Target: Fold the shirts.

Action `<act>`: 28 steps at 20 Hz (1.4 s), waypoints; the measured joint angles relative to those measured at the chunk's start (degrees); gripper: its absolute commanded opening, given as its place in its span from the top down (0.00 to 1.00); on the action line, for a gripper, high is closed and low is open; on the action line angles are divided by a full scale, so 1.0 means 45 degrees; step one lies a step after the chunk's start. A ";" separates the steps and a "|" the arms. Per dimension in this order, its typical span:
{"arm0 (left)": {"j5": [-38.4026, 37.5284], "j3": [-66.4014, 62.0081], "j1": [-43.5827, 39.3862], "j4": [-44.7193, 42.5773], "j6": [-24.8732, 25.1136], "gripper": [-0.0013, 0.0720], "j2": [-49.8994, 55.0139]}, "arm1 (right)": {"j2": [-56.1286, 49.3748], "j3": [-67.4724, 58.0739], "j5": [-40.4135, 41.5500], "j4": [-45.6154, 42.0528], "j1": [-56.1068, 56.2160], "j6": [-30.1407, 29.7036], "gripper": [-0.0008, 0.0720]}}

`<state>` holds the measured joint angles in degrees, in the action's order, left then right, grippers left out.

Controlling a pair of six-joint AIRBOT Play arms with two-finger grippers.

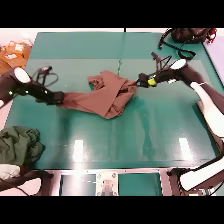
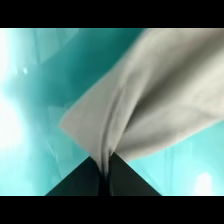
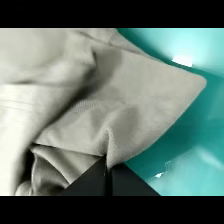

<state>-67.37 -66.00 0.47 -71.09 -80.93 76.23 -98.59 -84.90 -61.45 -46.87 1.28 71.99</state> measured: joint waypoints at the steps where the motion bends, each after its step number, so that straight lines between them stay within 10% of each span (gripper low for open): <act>1: -0.0049 -0.0670 0.0063 -0.0058 0.0000 0.95 -0.0146 | 0.0554 -0.0005 -0.0049 -0.0097 -0.0219 0.0005 0.97; 16: -0.1588 -1.1079 0.0204 0.0121 -0.0019 0.95 -0.3973 | 1.1822 -0.1083 0.1015 -0.0379 -0.4745 0.0505 0.97; 28: -0.1350 -0.4551 0.0180 0.0797 -0.0005 0.95 -0.2705 | 0.7922 0.1137 0.1423 -0.0389 -0.2773 0.0617 0.97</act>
<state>-73.45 -86.48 1.28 -67.51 -80.95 64.05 -62.94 -79.79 -55.05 -48.62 -11.20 74.76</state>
